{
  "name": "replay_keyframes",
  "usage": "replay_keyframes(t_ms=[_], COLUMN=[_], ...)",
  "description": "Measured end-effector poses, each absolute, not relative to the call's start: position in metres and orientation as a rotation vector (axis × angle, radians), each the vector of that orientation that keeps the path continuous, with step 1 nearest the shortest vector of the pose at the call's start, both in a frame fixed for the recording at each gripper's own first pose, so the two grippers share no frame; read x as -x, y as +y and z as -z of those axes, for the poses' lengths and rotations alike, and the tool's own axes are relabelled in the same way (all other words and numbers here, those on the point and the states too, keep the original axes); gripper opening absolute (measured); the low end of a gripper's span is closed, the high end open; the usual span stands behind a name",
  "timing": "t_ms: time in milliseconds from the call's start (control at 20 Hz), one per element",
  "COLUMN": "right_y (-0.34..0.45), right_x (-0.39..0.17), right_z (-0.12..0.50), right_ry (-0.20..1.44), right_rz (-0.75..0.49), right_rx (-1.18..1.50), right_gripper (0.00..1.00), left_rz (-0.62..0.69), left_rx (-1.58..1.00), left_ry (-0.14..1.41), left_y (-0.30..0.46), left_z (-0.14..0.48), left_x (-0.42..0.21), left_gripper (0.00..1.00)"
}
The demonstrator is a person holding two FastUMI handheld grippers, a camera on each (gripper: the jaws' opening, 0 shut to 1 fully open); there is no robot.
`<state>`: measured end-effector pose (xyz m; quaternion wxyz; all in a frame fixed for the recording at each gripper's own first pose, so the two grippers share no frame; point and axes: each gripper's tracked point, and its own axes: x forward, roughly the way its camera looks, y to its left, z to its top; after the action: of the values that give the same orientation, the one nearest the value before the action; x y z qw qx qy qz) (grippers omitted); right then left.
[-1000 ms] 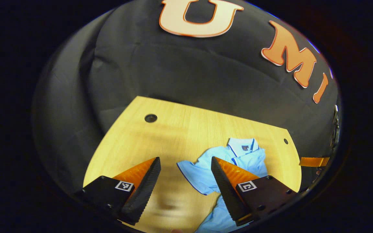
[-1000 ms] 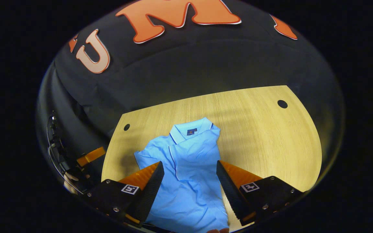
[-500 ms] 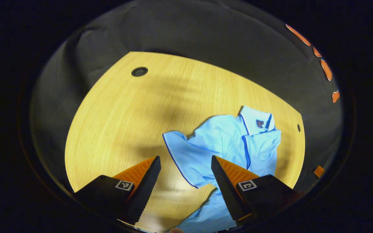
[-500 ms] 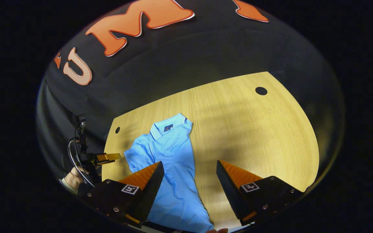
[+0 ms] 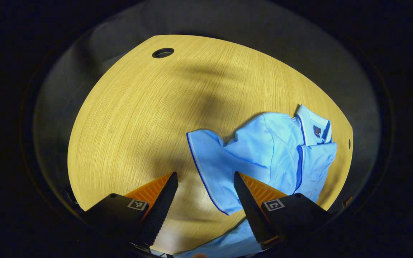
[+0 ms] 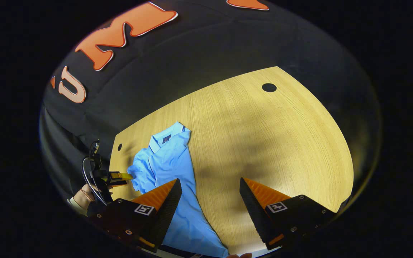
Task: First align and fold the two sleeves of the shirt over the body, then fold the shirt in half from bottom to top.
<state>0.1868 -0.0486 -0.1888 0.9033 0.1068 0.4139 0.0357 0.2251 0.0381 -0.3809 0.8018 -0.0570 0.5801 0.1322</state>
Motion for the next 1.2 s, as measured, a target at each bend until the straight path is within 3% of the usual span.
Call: replay_keyframes(t_ms=[450, 500, 650, 700, 750, 800, 1000, 1100, 1200], right_y=[-0.051, -0.052, -0.052, -0.051, -0.050, -0.050, -0.047, -0.046, -0.045], right_x=[-0.186, -0.186, -0.184, -0.183, -0.181, -0.181, -0.177, -0.176, -0.174], right_z=[0.191, 0.192, 0.195, 0.196, 0.197, 0.197, 0.197, 0.196, 0.196], right_ry=[0.850, 0.850, 0.857, 0.861, 0.863, 0.863, 0.863, 0.857, 0.855], right_rz=[-0.060, -0.058, -0.055, -0.057, -0.057, -0.056, -0.061, -0.065, -0.068], right_rx=[-0.214, -0.214, -0.221, -0.223, -0.221, -0.217, -0.215, -0.216, -0.221], right_gripper=[0.98, 0.98, 0.98, 0.98, 0.98, 0.98, 0.98, 0.98, 0.98], left_rz=[-0.319, -0.329, -0.340, -0.339, -0.337, -0.334, -0.323, -0.304, -0.295], left_rx=[0.071, 0.072, 0.088, 0.095, 0.115, 0.124, 0.119, 0.099, 0.081], left_ry=[1.266, 1.265, 1.256, 1.251, 1.241, 1.237, 1.201, 1.181, 1.170], left_y=[0.042, 0.045, 0.046, 0.046, 0.043, 0.043, 0.044, 0.044, 0.042], left_z=[0.388, 0.388, 0.386, 0.387, 0.386, 0.386, 0.371, 0.361, 0.356], left_x=[-0.225, -0.225, -0.225, -0.225, -0.226, -0.226, -0.229, -0.230, -0.231], left_gripper=[0.98, 0.85, 0.61, 0.47, 0.40, 0.24, 0.22, 0.06, 0.06])
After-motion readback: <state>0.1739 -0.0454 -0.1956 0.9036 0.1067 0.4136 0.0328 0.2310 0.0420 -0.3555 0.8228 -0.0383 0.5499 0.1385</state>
